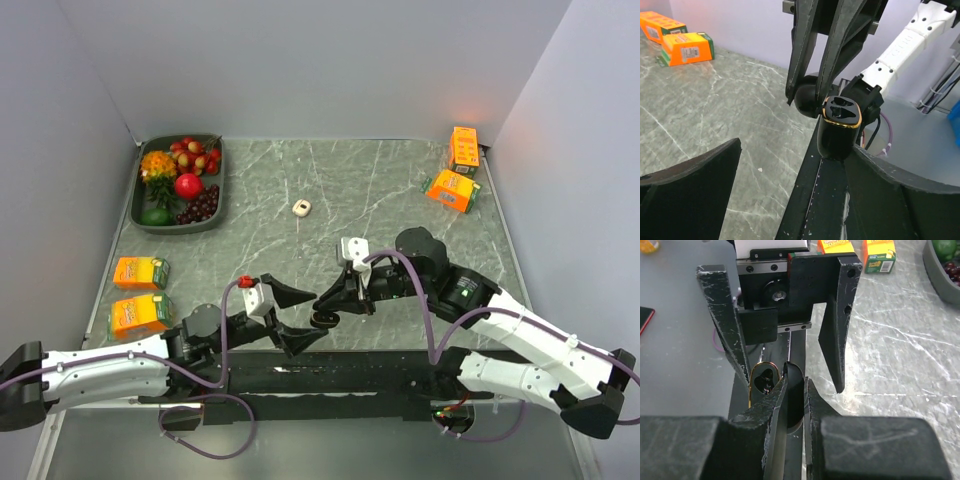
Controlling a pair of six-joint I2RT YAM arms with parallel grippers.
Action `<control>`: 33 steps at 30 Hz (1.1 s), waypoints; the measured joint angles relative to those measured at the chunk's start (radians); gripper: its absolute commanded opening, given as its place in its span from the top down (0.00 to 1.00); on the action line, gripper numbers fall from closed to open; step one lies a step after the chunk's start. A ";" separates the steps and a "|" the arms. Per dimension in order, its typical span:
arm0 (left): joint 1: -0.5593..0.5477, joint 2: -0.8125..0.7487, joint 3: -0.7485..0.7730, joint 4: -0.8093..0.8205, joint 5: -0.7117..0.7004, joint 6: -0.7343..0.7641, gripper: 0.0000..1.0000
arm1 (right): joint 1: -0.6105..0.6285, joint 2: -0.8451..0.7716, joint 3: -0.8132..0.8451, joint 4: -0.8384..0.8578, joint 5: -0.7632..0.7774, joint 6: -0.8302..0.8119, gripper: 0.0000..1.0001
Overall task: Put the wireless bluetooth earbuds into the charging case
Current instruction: Adjust the charging case.
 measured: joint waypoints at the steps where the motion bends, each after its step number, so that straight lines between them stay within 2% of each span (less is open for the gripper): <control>1: 0.007 0.005 0.000 0.003 0.011 -0.001 0.20 | 0.005 -0.001 0.000 -0.003 0.006 -0.005 1.00; 3: 0.018 0.009 0.000 0.005 0.040 -0.003 0.23 | 0.013 -0.002 0.000 -0.008 0.021 -0.015 1.00; 8: 0.031 0.027 0.000 0.032 0.106 -0.017 0.18 | 0.029 0.000 0.000 -0.013 0.038 -0.025 1.00; 14: 0.035 0.045 0.001 0.060 0.165 -0.023 0.18 | 0.032 0.020 0.000 -0.020 0.040 -0.031 1.00; 21: 0.035 0.059 0.001 0.101 0.206 -0.024 0.33 | 0.032 0.035 0.000 -0.025 0.042 -0.034 1.00; 28: 0.035 0.094 0.001 0.101 0.228 -0.024 0.34 | 0.032 0.040 0.000 -0.025 0.042 -0.034 1.00; 33: 0.035 0.099 0.001 0.114 0.231 -0.023 0.43 | 0.032 0.040 0.000 -0.025 0.042 -0.034 1.00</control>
